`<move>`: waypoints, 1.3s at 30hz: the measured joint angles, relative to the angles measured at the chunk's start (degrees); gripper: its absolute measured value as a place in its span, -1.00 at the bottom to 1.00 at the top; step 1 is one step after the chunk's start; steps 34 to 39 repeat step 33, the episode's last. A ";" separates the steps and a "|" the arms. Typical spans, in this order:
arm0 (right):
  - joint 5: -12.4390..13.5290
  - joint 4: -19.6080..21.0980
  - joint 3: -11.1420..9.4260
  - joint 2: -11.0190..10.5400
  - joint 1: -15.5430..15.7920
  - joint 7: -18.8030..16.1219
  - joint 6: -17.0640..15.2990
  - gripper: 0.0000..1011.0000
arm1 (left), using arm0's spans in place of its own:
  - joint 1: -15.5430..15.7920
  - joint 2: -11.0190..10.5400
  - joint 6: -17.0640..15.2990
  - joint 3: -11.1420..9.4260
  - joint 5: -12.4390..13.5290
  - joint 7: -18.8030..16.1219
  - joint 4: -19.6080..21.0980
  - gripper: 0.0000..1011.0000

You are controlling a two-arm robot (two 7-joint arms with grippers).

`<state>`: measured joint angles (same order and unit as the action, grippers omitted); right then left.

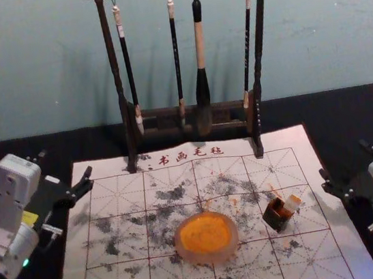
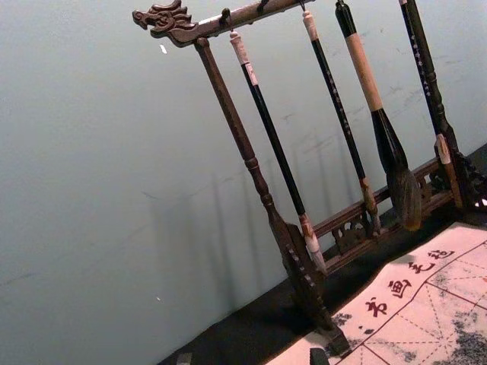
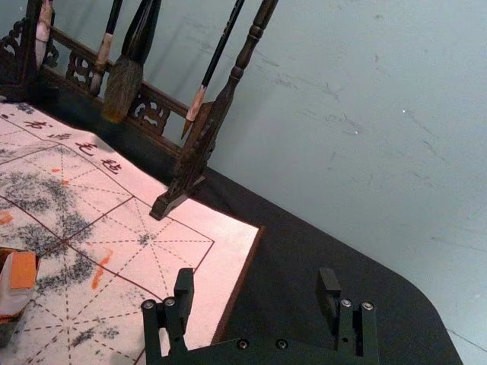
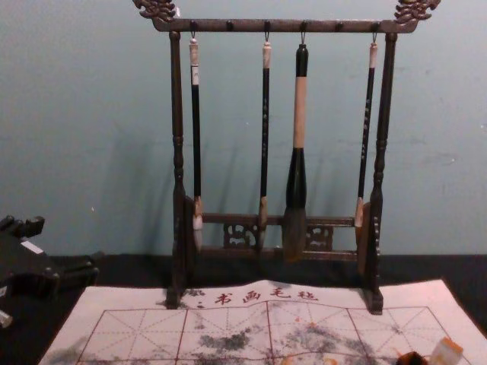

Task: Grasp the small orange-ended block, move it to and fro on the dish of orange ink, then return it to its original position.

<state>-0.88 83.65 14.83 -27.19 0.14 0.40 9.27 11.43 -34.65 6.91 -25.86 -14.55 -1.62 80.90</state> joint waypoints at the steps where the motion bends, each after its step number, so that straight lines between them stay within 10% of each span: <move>1: 0.01 0.02 0.01 -0.02 -0.01 -0.01 0.00 0.98 | 0.00 0.00 0.00 0.00 0.00 0.00 0.00 0.98; 39: 0.08 0.22 0.08 -0.17 -0.02 -0.07 -0.07 0.98 | 0.00 0.00 0.00 0.00 0.00 0.00 0.00 0.98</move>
